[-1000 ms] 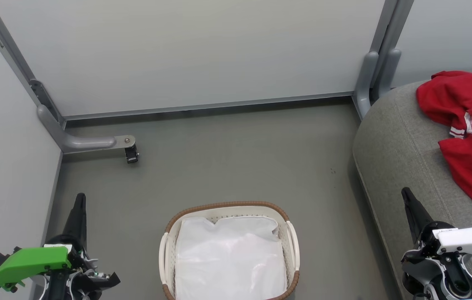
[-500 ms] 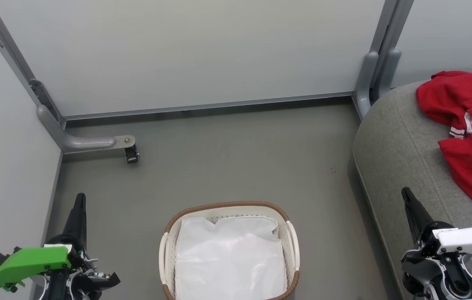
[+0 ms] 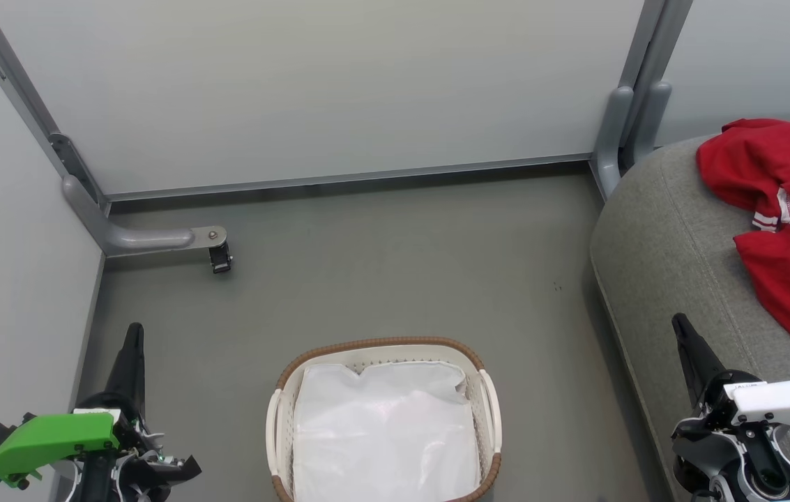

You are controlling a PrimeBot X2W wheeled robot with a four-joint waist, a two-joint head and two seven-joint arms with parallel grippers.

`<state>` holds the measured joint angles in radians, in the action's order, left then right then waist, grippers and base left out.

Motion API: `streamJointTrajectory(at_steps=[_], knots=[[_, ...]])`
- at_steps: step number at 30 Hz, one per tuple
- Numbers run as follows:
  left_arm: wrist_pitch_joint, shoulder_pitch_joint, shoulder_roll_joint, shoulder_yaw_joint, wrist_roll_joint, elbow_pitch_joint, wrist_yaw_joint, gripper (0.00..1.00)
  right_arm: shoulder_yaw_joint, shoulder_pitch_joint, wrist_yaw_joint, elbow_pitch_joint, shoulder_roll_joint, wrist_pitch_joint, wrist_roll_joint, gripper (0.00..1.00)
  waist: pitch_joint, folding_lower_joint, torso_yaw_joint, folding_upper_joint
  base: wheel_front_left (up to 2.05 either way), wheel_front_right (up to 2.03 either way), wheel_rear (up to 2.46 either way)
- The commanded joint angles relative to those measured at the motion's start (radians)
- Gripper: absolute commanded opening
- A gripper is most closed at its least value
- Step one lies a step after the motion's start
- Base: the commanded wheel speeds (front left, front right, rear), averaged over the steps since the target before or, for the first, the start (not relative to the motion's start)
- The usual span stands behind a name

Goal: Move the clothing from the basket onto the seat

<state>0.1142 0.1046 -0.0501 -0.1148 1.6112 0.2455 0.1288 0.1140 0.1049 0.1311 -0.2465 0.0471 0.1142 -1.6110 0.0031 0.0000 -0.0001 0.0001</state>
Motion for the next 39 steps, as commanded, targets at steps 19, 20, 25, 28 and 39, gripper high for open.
streamJointTrajectory(at_steps=[19,20,25,28,39], knots=[[0.003,0.009,0.0,-0.002,0.003,-0.002,0.005,0.0,0.002,0.006,-0.001,0.005,0.006,0.003,-0.004,0.0,0.0,0.0,0.0,-0.0001,0.0,0.0,0.0],[0.003,0.009,0.0,-0.002,0.003,-0.002,0.005,0.0,0.002,0.006,-0.001,0.005,0.006,0.003,-0.004,0.0,0.0,0.0,0.0,-0.0001,0.0,0.0,0.0],[0.003,0.009,0.0,-0.002,0.003,-0.002,0.005,0.0,0.002,0.006,-0.001,0.005,0.006,0.003,-0.004,0.0,0.0,0.0,0.0,-0.0001,0.0,0.0,0.0],[0.003,0.009,0.0,-0.002,0.003,-0.002,0.005,0.0,0.002,0.006,-0.001,0.005,0.006,0.003,-0.004,0.0,0.0,0.0,0.0,-0.0001,0.0,0.0,0.0],[0.003,0.009,0.0,-0.002,0.003,-0.002,0.005,0.0,0.001,0.006,-0.001,0.005,0.006,0.003,-0.004,0.0,0.0,0.0,0.0,-0.0001,0.0,0.0,0.0]])
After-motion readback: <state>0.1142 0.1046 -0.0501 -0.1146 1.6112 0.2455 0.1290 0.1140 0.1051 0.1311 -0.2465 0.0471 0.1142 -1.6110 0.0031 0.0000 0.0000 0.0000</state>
